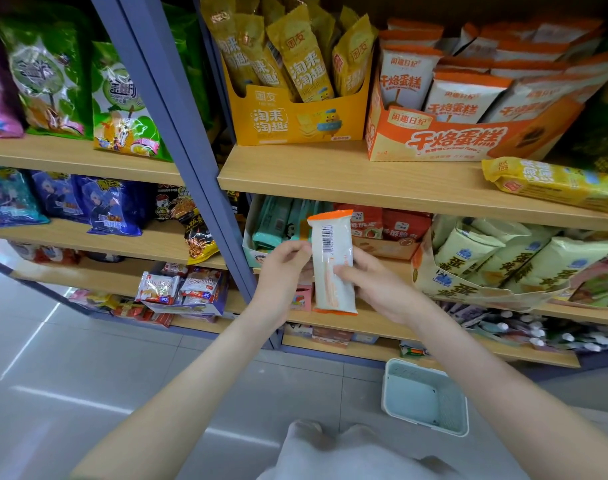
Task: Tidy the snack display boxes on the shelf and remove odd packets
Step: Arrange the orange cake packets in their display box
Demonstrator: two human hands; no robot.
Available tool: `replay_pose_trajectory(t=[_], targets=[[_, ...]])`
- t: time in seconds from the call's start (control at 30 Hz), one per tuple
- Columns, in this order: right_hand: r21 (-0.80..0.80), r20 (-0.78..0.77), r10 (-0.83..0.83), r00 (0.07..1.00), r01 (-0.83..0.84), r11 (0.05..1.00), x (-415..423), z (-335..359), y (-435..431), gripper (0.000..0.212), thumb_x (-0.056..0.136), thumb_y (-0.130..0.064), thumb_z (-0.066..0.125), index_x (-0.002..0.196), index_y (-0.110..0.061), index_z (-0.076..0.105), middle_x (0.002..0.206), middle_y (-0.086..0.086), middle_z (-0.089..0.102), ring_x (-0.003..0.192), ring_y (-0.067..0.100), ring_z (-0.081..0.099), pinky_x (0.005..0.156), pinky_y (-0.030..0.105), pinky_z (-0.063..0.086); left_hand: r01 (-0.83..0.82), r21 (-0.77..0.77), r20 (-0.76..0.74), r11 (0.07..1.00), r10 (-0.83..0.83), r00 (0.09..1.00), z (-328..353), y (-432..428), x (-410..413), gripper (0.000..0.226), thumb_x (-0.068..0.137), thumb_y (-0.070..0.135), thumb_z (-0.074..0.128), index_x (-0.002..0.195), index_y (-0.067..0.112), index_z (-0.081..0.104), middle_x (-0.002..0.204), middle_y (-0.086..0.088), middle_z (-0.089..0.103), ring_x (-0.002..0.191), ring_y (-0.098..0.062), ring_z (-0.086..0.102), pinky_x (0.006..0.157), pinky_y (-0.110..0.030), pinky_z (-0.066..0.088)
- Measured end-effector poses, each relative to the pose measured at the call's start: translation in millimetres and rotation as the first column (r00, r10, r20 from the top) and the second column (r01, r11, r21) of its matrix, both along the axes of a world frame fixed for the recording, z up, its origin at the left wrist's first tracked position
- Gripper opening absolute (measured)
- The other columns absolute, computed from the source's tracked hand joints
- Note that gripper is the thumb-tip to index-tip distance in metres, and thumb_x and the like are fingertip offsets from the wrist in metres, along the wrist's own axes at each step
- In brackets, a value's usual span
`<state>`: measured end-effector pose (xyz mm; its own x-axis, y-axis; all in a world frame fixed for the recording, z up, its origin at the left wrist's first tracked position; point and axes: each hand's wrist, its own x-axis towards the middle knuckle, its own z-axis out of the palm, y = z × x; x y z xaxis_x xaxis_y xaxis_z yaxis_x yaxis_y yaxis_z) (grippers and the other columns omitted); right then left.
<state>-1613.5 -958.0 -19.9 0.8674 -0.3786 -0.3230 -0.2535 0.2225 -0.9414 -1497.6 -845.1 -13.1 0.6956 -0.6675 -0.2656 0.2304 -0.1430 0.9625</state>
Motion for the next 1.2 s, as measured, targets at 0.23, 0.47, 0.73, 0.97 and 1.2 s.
replay_pose_trajectory(t=[0.23,0.47,0.73,0.97,1.2], targets=[[0.335,0.166,-0.018,0.986,-0.039,0.941,-2.4,4.7,-5.5,0.047,0.095,-0.003,0.041,0.139,-0.018,0.045,0.121,0.009,0.065,0.108,0.023,0.064,0.089,0.040,0.053,0.319,-0.024,0.388,0.948,-0.285,0.877,9.8,10.6,2.9,0.021,0.096,0.010,0.057,0.108,0.025,0.064,0.132,0.001,0.043,0.125,-0.006,0.042,0.095,-0.017,0.046],[0.074,-0.033,0.088,0.996,-0.086,0.994,2.9,8.3,1.0,0.053,0.088,-0.052,0.057,0.132,-0.023,0.050,0.123,0.000,0.065,0.114,0.015,0.061,0.098,0.036,0.048,0.449,0.065,0.436,0.891,-0.430,0.791,10.8,10.2,-7.6,0.042,0.092,0.015,0.061,0.109,0.051,0.046,0.111,0.024,0.059,0.101,-0.005,0.062,0.084,-0.032,0.054],[-0.144,0.024,-0.013,1.000,0.017,0.989,-1.3,8.5,-9.3,0.040,0.092,-0.020,0.064,0.131,-0.023,0.054,0.120,0.003,0.067,0.111,0.021,0.064,0.098,0.046,0.050,0.404,0.061,0.435,0.913,-0.389,0.812,15.6,13.8,-6.1,0.045,0.092,0.021,0.060,0.120,0.054,0.047,0.128,0.026,0.055,0.107,-0.018,0.065,0.085,-0.041,0.056],[-0.131,0.031,0.062,0.998,-0.058,0.990,-6.1,23.3,-11.0,0.033,0.095,-0.013,0.055,0.128,-0.019,0.056,0.121,0.002,0.068,0.111,0.017,0.065,0.092,0.031,0.052,0.468,-0.062,0.347,0.882,-0.420,0.838,18.6,21.8,0.9,0.059,0.098,0.020,0.055,0.142,0.049,0.028,0.141,0.005,0.054,0.125,-0.009,0.055,0.098,-0.031,0.050],[-0.205,0.098,0.075,0.992,-0.054,0.977,-5.0,57.7,-12.5,0.035,0.099,-0.007,0.047,0.131,-0.019,0.057,0.121,-0.006,0.067,0.115,0.012,0.061,0.098,0.030,0.049,0.480,0.013,0.341,0.877,-0.455,0.823,44.0,9.6,14.3,0.057,0.091,0.037,0.060,0.140,0.039,0.031,0.135,0.017,0.051,0.128,-0.001,0.047,0.105,-0.026,0.041]])
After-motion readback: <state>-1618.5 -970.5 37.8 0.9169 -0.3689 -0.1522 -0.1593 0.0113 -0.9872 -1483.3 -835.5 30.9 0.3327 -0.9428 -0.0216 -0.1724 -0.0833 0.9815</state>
